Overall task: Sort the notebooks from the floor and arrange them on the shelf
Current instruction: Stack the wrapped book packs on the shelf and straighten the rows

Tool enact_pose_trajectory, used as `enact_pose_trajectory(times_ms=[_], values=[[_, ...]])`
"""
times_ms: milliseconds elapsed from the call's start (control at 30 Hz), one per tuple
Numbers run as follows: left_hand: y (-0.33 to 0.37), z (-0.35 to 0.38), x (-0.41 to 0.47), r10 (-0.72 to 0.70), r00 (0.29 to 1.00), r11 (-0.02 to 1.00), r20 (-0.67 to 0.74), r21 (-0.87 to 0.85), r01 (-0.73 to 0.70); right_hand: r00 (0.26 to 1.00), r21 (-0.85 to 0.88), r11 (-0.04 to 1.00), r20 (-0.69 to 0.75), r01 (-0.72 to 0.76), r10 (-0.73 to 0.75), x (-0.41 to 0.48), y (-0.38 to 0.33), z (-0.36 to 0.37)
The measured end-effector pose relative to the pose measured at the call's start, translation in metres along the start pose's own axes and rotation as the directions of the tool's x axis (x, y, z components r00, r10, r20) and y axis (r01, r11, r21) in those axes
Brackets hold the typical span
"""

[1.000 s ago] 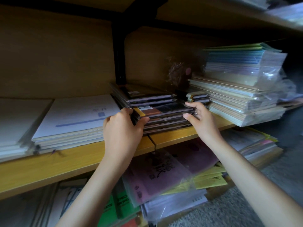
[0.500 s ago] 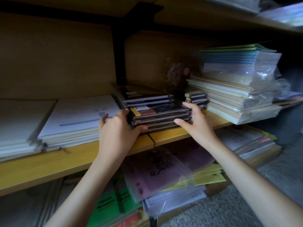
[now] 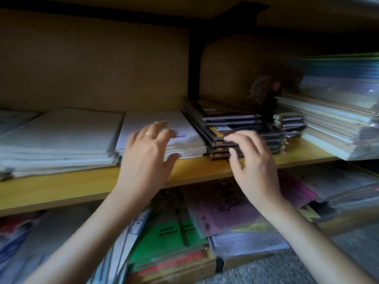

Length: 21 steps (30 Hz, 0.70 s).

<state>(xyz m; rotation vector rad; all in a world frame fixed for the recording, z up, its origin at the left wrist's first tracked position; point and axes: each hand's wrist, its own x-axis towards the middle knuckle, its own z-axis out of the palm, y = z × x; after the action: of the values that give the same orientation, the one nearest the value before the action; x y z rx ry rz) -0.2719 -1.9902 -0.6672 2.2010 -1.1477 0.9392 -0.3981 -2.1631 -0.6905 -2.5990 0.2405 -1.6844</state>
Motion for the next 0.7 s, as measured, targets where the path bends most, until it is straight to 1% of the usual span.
enact_pose_trajectory(times_ms=[33,67,133,167,233,300,367,500,600,700], values=[[-0.02,-0.011,-0.001,-0.027,0.999,0.998,0.029,0.063,0.025,0.995,-0.018,0.997,0.067,0.076,-0.075,0.004,-0.013,0.003],[-0.038,-0.021,-0.002,-0.072,0.993,0.991,0.092,0.119,0.061,0.982,-0.051,0.989,0.137,0.135,-0.127,0.007,-0.024,0.008],[-0.064,-0.033,-0.005,-0.17,0.957,0.972,0.233,0.199,0.125,0.955,-0.13,0.974,0.256,0.185,-0.147,0.015,-0.039,0.021],[-0.071,-0.035,-0.009,-0.203,0.943,0.965,0.263,0.217,0.148,0.947,-0.17,0.969,0.296,0.179,-0.123,0.019,-0.044,0.027],[-0.079,-0.034,-0.015,-0.211,0.946,0.964,0.246,0.212,0.16,0.942,-0.245,0.958,0.331,0.149,-0.062,0.026,-0.051,0.038],[-0.083,-0.028,-0.018,-0.186,0.966,0.969,0.181,0.199,0.149,0.947,-0.292,0.95,0.321,0.112,-0.013,0.03,-0.056,0.044],[-0.084,-0.025,-0.016,-0.181,0.975,0.97,0.126,0.186,0.155,0.954,-0.308,0.947,0.3,0.09,0.007,0.03,-0.059,0.05],[-0.082,-0.017,-0.015,-0.191,0.977,0.966,0.093,0.197,0.17,0.946,-0.356,0.932,0.32,0.065,0.056,0.028,-0.063,0.063],[-0.079,-0.012,-0.015,-0.208,0.976,0.961,0.063,0.201,0.192,0.946,-0.338,0.941,0.313,0.031,0.081,0.031,-0.065,0.067],[-0.076,-0.01,-0.013,-0.224,0.973,0.957,0.046,0.2,0.211,0.936,-0.239,0.971,0.334,-0.03,0.111,0.032,-0.065,0.064]])
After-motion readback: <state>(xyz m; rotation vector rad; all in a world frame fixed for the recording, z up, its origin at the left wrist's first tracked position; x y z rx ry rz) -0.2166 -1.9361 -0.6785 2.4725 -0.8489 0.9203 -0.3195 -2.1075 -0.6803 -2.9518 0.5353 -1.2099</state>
